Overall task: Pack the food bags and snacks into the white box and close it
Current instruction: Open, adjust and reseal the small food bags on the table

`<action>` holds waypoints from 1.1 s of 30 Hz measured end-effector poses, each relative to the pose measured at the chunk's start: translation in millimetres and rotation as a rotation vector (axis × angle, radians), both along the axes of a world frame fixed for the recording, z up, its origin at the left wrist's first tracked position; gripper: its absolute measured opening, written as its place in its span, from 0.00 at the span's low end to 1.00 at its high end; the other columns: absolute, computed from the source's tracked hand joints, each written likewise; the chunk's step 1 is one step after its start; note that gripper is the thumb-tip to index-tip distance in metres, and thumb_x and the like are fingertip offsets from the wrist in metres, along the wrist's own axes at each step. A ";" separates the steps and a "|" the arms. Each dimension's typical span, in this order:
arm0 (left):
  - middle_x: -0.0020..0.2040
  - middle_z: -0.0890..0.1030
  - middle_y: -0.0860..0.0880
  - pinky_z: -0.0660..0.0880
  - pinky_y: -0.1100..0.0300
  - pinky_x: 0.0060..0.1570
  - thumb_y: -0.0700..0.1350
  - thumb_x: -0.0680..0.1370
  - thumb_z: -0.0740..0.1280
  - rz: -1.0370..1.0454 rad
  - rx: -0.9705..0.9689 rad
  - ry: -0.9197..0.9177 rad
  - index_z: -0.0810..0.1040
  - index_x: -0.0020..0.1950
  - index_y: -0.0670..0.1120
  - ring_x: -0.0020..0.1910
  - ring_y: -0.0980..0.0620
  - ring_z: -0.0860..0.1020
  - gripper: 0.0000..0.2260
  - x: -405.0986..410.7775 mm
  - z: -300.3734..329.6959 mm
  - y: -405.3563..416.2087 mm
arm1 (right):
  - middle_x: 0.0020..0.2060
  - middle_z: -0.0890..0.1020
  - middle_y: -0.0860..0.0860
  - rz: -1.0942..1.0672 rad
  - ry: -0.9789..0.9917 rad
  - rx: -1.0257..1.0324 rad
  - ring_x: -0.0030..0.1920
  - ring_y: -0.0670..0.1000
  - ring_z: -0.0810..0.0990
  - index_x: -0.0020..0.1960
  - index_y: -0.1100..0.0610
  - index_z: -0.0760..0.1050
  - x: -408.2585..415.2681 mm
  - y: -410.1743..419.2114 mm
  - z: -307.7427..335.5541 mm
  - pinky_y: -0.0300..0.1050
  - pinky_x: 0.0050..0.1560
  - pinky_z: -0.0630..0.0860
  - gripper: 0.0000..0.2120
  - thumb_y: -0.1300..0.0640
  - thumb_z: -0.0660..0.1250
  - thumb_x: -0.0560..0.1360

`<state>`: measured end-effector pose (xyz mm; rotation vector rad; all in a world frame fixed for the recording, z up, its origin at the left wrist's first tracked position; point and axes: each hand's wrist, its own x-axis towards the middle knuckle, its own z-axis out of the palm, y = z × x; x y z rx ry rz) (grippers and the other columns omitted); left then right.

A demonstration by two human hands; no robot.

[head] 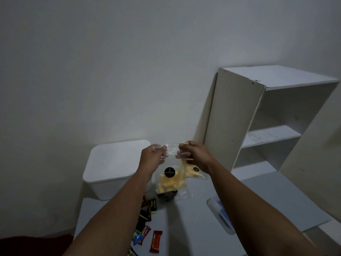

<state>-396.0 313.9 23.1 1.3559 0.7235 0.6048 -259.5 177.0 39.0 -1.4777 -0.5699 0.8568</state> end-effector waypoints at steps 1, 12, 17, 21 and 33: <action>0.41 0.84 0.45 0.80 0.59 0.42 0.45 0.78 0.71 -0.001 0.020 0.005 0.81 0.50 0.42 0.38 0.53 0.81 0.07 0.2 0.2 1.0 | 0.45 0.86 0.55 -0.005 -0.017 -0.004 0.51 0.57 0.88 0.51 0.58 0.78 -1.8 1.0 0.2 0.51 0.52 0.77 0.08 0.54 0.70 0.79; 0.46 0.87 0.46 0.82 0.58 0.44 0.47 0.78 0.72 -0.015 0.010 0.019 0.83 0.53 0.42 0.41 0.53 0.82 0.09 1.6 -3.4 3.8 | 0.41 0.86 0.54 -0.048 -0.085 -0.005 0.46 0.53 0.88 0.48 0.58 0.80 -7.3 9.9 -4.4 0.48 0.49 0.76 0.08 0.53 0.73 0.77; 0.46 0.87 0.42 0.80 0.61 0.41 0.46 0.76 0.74 -0.001 0.021 0.033 0.84 0.53 0.40 0.37 0.56 0.81 0.11 1.4 -2.1 11.2 | 0.45 0.87 0.52 -0.065 -0.099 -0.013 0.48 0.51 0.87 0.51 0.58 0.83 -13.5 14.6 -8.7 0.48 0.49 0.76 0.10 0.52 0.76 0.75; 0.44 0.87 0.44 0.82 0.54 0.48 0.47 0.76 0.74 -0.023 -0.023 0.020 0.83 0.53 0.40 0.40 0.52 0.83 0.11 0.9 -1.3 13.1 | 0.41 0.85 0.50 -0.093 -0.091 0.004 0.44 0.50 0.85 0.44 0.52 0.83 -14.6 19.0 -12.2 0.50 0.51 0.77 0.03 0.54 0.75 0.75; 0.47 0.86 0.42 0.81 0.53 0.49 0.48 0.81 0.67 0.026 -0.029 -0.012 0.82 0.53 0.40 0.42 0.50 0.82 0.11 -4.5 -13.3 17.3 | 0.42 0.88 0.52 -0.184 -0.028 0.030 0.45 0.53 0.86 0.50 0.57 0.84 -17.9 17.2 -15.9 0.52 0.54 0.78 0.07 0.55 0.68 0.80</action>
